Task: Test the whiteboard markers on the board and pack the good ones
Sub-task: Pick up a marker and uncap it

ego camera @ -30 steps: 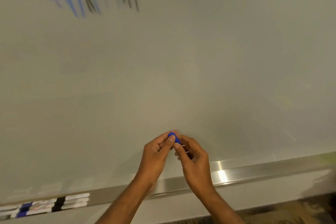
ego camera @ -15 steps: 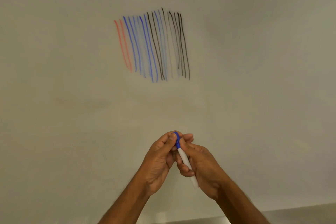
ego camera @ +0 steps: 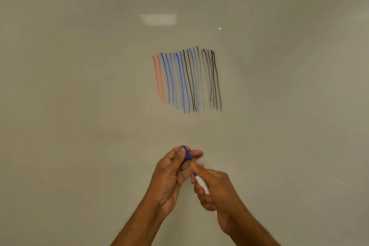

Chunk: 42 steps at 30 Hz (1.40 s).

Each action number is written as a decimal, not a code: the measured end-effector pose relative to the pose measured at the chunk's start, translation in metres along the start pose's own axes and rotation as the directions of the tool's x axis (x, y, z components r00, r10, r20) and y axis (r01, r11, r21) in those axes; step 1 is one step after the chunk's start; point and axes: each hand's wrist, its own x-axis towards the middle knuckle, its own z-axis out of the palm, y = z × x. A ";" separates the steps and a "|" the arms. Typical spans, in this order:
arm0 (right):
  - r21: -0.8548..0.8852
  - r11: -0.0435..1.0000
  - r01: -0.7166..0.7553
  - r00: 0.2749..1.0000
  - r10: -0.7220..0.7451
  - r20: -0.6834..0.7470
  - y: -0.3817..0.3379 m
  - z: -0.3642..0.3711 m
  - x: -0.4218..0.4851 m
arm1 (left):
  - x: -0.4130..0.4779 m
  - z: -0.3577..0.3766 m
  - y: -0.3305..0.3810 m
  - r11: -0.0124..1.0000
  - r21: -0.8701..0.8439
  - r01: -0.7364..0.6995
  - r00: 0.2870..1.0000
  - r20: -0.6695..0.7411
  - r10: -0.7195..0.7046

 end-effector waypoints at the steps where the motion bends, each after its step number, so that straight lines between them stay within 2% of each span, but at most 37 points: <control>1: -0.025 1.000 -0.001 1.000 0.001 -0.009 0.001 0.002 -0.001 | 0.004 -0.002 0.008 0.999 -0.023 -0.032 0.999 -0.028 0.031; 4: -0.083 0.996 0.024 1.000 -0.024 0.006 -0.003 0.004 -0.002 | 0.013 -0.007 0.029 0.986 0.059 -0.155 0.980 -0.113 0.161; 6: -0.025 0.997 0.067 0.998 -0.067 0.012 -0.015 0.000 0.002 | 0.017 -0.007 0.038 0.953 0.174 -0.248 0.947 -0.165 0.277; 9: 0.002 0.975 0.222 0.974 -0.222 0.037 -0.038 -0.007 0.007 | 0.026 -0.010 0.051 0.849 0.339 -0.406 0.853 -0.191 0.485; 12: 0.025 0.925 0.379 0.925 -0.377 -0.048 -0.060 -0.017 0.014 | 0.038 -0.015 0.069 0.730 0.456 -0.509 0.755 -0.169 0.633; 14: 0.178 0.896 0.406 0.914 -0.399 -0.079 -0.079 -0.023 0.019 | 0.046 -0.017 0.080 0.624 0.536 -0.569 0.678 -0.123 0.724; 17: 0.558 0.772 0.304 0.930 -0.367 0.001 -0.103 -0.037 0.029 | 0.063 -0.021 0.092 0.467 0.627 -0.623 0.571 -0.044 0.820; 18: 0.629 0.725 0.280 0.923 -0.384 0.032 -0.110 -0.042 0.031 | 0.070 -0.023 0.094 0.422 0.653 -0.629 0.543 -0.021 0.840; 20: 0.652 0.686 0.324 0.893 -0.449 0.029 -0.121 -0.045 0.033 | 0.085 -0.028 0.099 0.341 0.702 -0.625 0.499 0.024 0.866; 22: 0.556 0.703 0.444 0.858 -0.512 -0.038 -0.129 -0.044 0.038 | 0.099 -0.031 0.104 0.271 0.737 -0.620 0.470 0.072 0.880; 24: 0.291 0.727 0.621 0.781 -0.604 -0.158 -0.136 -0.042 0.044 | 0.112 -0.035 0.106 0.220 0.761 -0.610 0.459 0.113 0.881; 26: -0.108 0.665 0.739 0.629 -0.738 -0.242 -0.140 -0.039 0.048 | 0.124 -0.040 0.106 0.185 0.787 -0.588 0.461 0.138 0.877; 27: -0.243 0.613 0.752 0.555 -0.788 -0.266 -0.143 -0.036 0.051 | 0.128 -0.043 0.105 0.168 0.800 -0.575 0.463 0.149 0.874; 28: -0.304 0.576 0.759 0.501 -0.815 -0.292 -0.147 -0.033 0.052 | 0.132 -0.045 0.104 0.145 0.813 -0.563 0.462 0.164 0.872; 31: -0.377 0.484 0.790 0.389 -0.870 -0.302 -0.161 -0.029 0.060 | 0.142 -0.050 0.099 0.078 0.831 -0.550 0.445 0.213 0.870; 37: -0.526 0.329 0.785 0.261 -0.944 -0.201 -0.183 -0.030 0.088 | 0.152 -0.052 0.096 -0.050 0.835 -0.548 0.339 0.276 0.899; 42: -0.577 0.268 0.772 0.224 -0.963 -0.149 -0.195 -0.031 0.103 | 0.155 -0.055 0.096 -0.053 0.854 -0.518 0.366 0.278 0.888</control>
